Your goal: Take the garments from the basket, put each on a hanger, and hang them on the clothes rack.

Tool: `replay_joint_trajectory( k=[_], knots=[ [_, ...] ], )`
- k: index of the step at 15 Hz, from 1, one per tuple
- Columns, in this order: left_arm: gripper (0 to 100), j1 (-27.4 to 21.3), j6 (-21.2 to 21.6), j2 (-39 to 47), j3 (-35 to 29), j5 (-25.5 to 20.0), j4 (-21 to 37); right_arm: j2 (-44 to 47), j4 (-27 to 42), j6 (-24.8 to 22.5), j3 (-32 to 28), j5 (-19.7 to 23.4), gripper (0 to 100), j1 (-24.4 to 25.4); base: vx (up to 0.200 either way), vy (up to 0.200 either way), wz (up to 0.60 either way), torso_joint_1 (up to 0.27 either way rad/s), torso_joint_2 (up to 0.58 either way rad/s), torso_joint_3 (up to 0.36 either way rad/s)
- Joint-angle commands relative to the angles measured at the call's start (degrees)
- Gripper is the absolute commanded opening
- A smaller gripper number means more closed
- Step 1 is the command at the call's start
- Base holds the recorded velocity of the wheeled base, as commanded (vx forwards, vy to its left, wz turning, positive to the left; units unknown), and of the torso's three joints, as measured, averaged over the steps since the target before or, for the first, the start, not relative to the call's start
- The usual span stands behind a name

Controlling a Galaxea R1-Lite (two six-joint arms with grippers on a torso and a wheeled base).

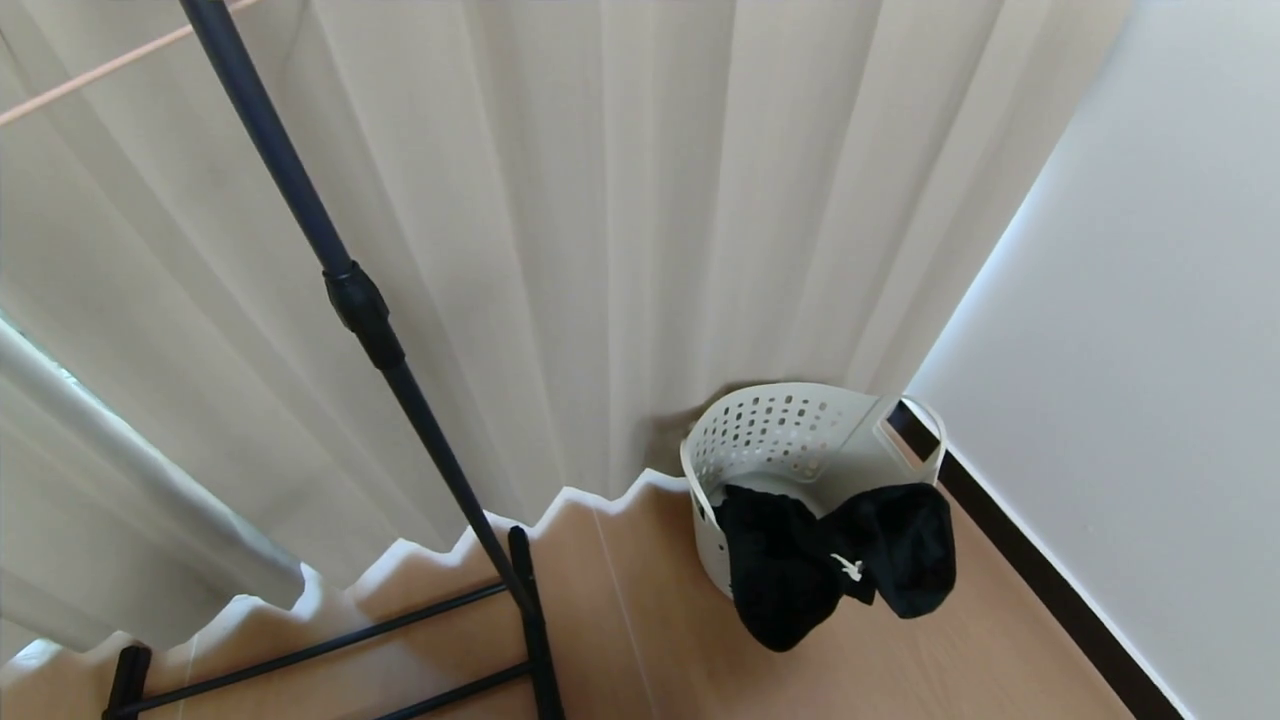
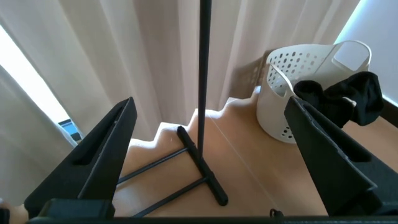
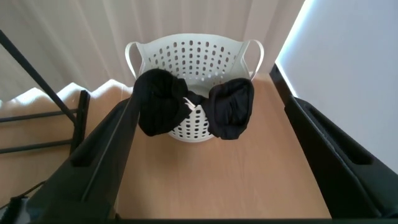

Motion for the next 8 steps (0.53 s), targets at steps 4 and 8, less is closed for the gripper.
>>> replay_joint_trajectory(
  k=[4, 8],
  knots=[
    [100, 0.00, 0.02, 0.07, 0.00, 0.03, -0.06, -0.02, -0.03, 0.03, 0.04, -0.03, 100, 0.01, 0.000, 0.000, 0.00, 0.000, 0.03, -0.172],
    [100, 0.00, 0.02, 0.07, 0.00, 0.03, -0.06, -0.02, -0.03, -0.41, 0.04, 0.06, 100, 0.01, 0.000, 0.000, 0.00, 0.005, 0.00, -0.196]
  ],
)
